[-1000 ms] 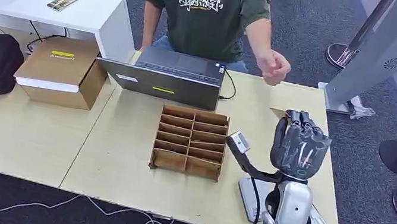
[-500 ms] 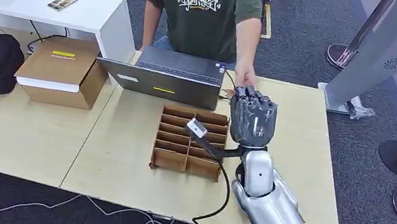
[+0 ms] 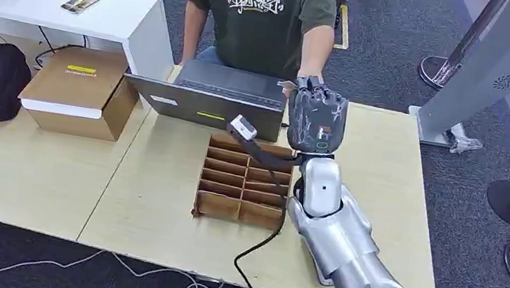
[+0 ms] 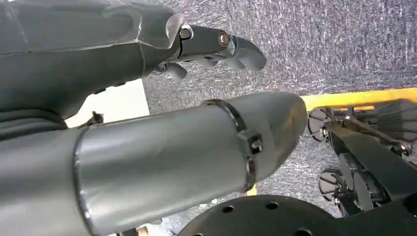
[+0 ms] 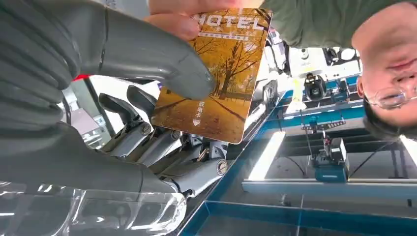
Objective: Pass the card to the sensor for recognition and then transmit it.
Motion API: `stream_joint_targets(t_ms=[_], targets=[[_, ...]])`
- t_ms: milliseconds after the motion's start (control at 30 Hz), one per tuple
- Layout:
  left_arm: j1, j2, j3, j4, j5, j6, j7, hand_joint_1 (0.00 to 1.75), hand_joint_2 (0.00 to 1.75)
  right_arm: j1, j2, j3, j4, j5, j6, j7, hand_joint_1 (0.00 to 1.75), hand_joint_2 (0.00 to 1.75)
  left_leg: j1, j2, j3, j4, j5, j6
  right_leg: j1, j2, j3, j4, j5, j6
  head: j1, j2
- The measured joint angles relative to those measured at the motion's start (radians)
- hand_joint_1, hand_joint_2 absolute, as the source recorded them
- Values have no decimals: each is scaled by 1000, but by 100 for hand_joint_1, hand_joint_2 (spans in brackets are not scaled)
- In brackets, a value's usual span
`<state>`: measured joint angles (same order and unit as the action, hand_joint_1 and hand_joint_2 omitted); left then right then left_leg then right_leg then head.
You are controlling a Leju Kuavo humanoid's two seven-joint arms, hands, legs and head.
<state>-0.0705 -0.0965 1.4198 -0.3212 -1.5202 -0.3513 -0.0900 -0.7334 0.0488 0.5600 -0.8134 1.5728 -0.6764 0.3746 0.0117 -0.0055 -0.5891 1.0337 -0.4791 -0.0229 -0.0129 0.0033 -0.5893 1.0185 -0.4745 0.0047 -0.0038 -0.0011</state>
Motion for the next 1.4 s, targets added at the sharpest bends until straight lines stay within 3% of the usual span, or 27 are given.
stream_joint_targets(t_ms=[333,767,800,1400], targets=[[-1,2,-19,0,-3,-1,0,0,0,-170,23,-21,205,0,0,10,175,175,0,0,0,0,0,0,0,0,0,0,0,0,0,0],[-1,4,-22,0,-3,-1,0,0,0,-193,38,-37,273,0,0,2,175,175,0,0,0,0,0,0,0,0,0,0,0,0,0,0],[-1,4,-22,0,-3,-1,0,0,0,-193,39,-39,275,0,0,1,5,175,0,0,0,0,0,0,0,0,0,0,0,0,0,0],[-1,4,-27,0,-3,-1,0,0,0,-192,40,-68,280,0,-1,-1,0,175,0,0,0,0,0,0,0,0,0,0,0,0,0,0]])
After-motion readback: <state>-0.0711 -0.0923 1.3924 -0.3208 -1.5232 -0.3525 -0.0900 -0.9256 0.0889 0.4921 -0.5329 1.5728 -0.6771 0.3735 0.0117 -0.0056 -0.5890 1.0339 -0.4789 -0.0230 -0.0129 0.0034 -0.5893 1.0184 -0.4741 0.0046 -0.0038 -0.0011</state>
